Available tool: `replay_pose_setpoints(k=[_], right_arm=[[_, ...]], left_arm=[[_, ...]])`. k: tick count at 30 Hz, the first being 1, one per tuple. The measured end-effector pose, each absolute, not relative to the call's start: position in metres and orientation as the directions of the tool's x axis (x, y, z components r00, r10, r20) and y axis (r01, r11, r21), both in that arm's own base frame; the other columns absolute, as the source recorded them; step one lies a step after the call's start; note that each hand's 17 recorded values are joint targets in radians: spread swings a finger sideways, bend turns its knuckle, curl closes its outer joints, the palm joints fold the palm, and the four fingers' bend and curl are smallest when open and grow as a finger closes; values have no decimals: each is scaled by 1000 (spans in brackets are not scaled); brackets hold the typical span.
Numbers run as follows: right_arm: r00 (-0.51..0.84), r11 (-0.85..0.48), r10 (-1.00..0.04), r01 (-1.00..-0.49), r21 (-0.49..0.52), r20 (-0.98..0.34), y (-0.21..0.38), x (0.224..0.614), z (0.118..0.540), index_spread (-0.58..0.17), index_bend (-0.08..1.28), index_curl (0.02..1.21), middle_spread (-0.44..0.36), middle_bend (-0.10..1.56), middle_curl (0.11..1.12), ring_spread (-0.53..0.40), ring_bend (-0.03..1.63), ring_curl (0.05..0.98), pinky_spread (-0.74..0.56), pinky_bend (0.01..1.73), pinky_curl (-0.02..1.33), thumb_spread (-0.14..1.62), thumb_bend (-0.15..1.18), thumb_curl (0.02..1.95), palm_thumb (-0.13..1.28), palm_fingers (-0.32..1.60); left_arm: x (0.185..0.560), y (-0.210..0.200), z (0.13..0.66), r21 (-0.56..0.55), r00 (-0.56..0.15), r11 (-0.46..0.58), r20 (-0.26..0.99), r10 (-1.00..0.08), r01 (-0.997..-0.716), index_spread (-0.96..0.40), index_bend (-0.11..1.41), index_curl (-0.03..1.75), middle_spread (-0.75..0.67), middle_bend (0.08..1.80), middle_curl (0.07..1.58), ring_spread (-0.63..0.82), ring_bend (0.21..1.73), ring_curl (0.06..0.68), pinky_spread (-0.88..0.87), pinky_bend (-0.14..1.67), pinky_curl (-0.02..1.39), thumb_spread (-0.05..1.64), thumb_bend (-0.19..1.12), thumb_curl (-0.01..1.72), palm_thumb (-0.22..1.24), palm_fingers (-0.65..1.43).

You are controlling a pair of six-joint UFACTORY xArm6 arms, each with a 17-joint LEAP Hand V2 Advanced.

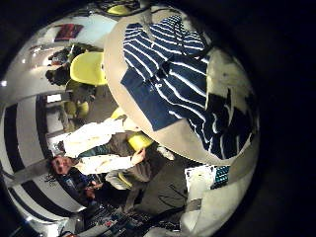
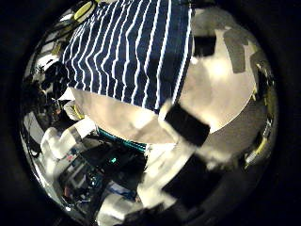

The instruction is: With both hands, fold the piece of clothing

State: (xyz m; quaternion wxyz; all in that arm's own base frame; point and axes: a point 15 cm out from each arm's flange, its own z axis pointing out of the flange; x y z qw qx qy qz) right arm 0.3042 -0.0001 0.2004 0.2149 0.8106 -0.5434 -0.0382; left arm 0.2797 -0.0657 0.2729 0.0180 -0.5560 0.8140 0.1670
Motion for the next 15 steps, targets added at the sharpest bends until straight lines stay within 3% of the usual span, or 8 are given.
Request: replay_pose_setpoints(k=[4,7,15], right_arm=[[443,-345,-881,-842,416,166,12,298,185,-404,500,717,-199,773,730,-241,1083,624,-252,1006,571,1136,-28,353,533,-14],[453,-350,-877,-831,433,162,15,297,177,-369,484,673,-167,706,677,-210,996,571,-153,881,508,1094,-30,349,526,-16],[469,-363,-865,-829,426,177,33,303,161,-294,357,582,-128,615,595,-174,899,508,-50,757,422,1042,-25,343,526,42]], left_arm=[[280,-65,273,255,-385,329,-215,-897,-909,-448,180,1585,-662,834,1261,-467,1393,522,-705,983,665,1233,-11,485,828,820],[281,-65,273,253,-386,330,-216,-897,-909,-438,179,1588,-664,832,1262,-467,1392,522,-707,981,666,1233,-11,485,828,821],[279,-61,272,260,-388,331,-215,-896,-907,-415,179,1595,-669,828,1266,-468,1382,520,-709,976,671,1234,-11,486,828,822]])
